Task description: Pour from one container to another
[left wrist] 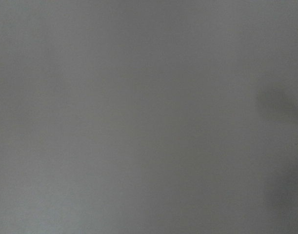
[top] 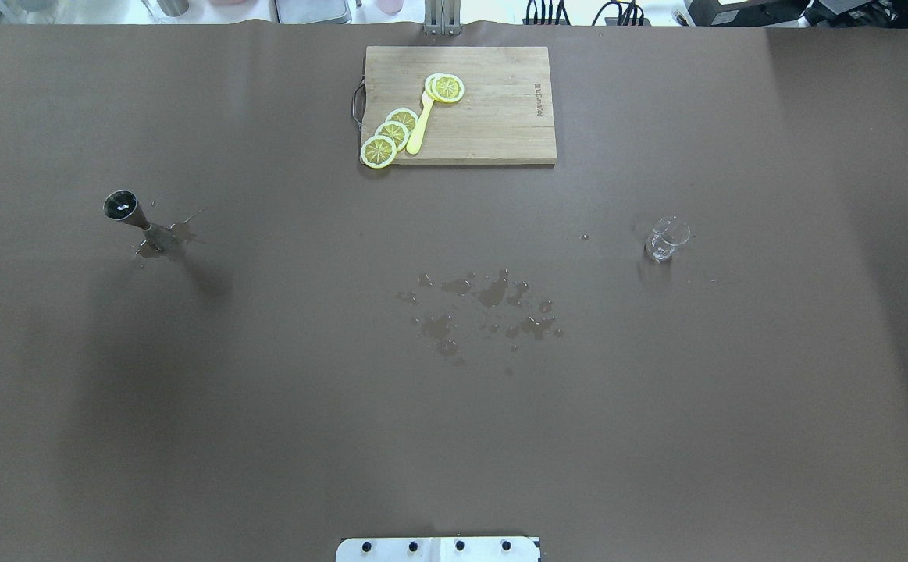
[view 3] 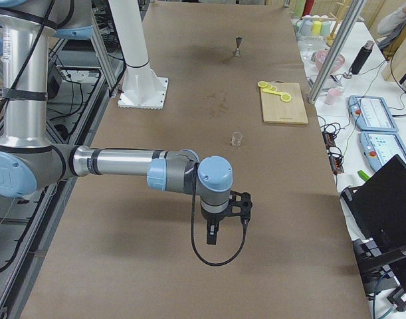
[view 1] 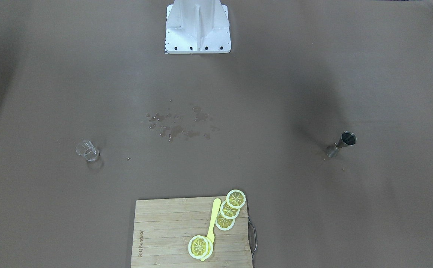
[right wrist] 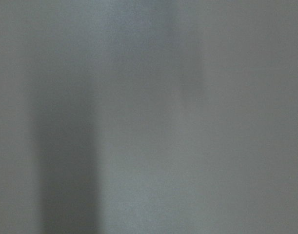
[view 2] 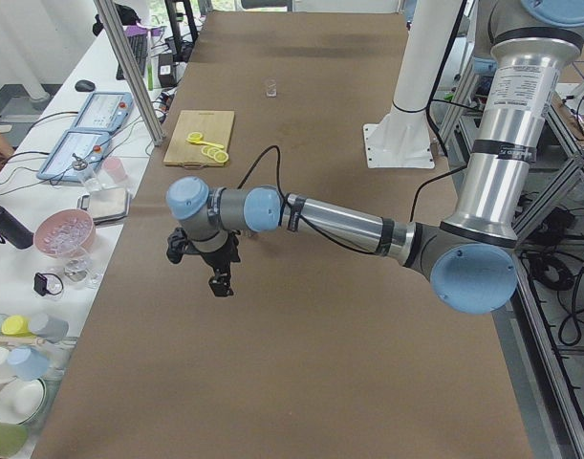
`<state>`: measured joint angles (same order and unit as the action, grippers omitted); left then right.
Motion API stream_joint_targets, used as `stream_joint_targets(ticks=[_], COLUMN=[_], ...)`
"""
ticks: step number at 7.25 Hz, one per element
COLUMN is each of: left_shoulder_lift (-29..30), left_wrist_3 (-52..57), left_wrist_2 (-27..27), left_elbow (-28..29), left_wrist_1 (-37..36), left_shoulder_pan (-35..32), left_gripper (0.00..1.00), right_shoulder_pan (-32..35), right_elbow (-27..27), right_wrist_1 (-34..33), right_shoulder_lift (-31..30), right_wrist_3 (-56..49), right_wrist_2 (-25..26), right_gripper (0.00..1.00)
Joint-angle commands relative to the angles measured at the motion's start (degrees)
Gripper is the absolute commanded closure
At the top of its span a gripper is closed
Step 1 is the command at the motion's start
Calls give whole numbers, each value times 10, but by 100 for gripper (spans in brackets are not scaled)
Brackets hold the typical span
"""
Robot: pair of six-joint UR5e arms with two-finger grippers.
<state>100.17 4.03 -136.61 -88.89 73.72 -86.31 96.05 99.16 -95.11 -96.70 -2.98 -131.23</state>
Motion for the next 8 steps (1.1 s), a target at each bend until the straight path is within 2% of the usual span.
stream_joint_targets(ticks=[1, 3, 5, 8], left_shoulder_lift=[-28, -28, -26, -51], left_wrist_3=[41, 37, -72, -75], left_wrist_2=[-12, -13, -13, -13], left_elbow=[41, 43, 28, 27], left_wrist_1=[-5, 20, 43, 90], left_shoulder_pan=[-52, -51, -51, -50], left_gripper=[2, 2, 2, 2], right_shoulder_pan=[-1, -1, -1, 0], right_elbow=[3, 3, 3, 3], right_wrist_1=[0, 0, 0, 0], right_shoulder_lift=[-1, -2, -2, -2], right_wrist_3=[0, 0, 0, 0], right_wrist_2=[2, 4, 4, 4], right_gripper=[0, 0, 0, 0])
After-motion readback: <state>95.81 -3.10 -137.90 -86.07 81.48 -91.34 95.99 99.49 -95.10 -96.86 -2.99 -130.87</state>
